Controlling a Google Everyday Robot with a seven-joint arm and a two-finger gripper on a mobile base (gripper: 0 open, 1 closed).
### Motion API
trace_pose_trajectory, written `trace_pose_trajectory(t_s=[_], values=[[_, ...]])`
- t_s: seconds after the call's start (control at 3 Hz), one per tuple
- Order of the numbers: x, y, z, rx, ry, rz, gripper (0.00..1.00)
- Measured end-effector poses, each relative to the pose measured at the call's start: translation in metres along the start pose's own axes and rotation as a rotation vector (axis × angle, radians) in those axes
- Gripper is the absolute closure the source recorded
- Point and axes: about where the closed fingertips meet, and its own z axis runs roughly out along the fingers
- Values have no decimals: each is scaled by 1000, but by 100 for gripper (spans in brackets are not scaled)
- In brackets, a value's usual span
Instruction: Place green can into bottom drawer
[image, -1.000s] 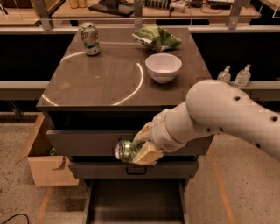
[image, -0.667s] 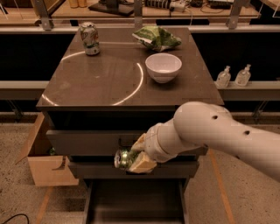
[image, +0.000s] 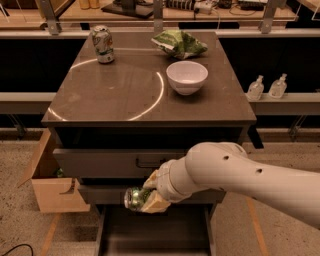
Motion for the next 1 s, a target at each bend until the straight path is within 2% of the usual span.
trace_pose_trajectory(t_s=[0.33, 0.67, 1.0], values=[[10, 20, 21, 51, 28, -28, 100], [33, 27, 40, 113, 58, -35, 100], [90, 20, 81, 121, 88, 1, 100]])
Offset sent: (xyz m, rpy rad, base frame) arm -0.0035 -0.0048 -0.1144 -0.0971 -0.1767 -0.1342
